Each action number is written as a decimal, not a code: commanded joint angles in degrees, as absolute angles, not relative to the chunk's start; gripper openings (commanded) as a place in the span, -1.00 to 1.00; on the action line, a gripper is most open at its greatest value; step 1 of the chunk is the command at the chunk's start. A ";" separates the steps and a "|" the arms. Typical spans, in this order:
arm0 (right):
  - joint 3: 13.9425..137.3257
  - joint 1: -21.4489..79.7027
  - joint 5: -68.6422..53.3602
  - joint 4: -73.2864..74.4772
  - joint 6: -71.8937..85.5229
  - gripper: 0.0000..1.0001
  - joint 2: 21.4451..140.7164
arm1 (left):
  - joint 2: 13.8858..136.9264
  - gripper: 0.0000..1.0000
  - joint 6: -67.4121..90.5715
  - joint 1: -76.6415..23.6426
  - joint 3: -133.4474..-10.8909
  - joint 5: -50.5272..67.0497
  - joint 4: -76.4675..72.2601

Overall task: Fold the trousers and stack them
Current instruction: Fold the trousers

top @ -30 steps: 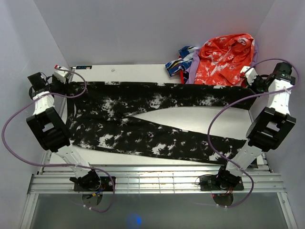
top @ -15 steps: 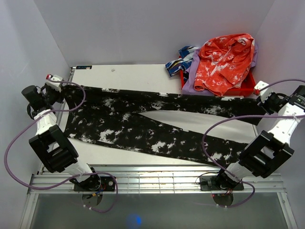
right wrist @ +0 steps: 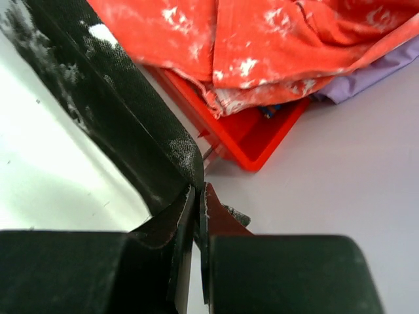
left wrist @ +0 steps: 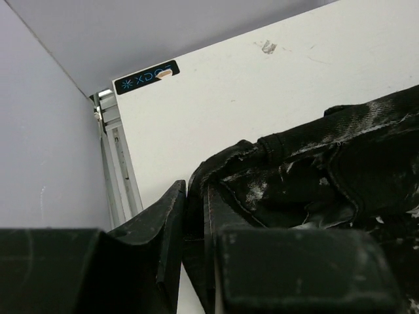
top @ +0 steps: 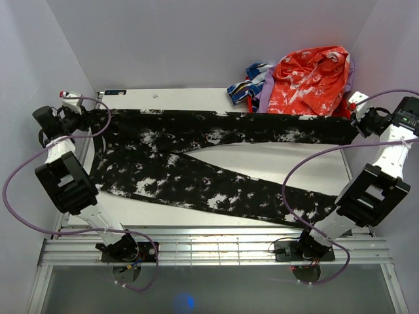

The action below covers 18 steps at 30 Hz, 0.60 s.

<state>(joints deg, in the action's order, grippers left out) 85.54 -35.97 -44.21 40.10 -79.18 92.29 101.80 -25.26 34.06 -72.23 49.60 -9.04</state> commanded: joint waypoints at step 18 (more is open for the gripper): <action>45.38 -57.37 -47.11 42.18 -121.44 -0.85 59.68 | 80.51 -1.00 -45.96 39.37 -46.25 49.67 -6.35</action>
<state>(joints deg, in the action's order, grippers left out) 49.78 -53.04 -47.42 40.71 -104.79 60.97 82.52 -37.85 38.50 -49.60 50.65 -10.02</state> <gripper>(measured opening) 0.085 0.252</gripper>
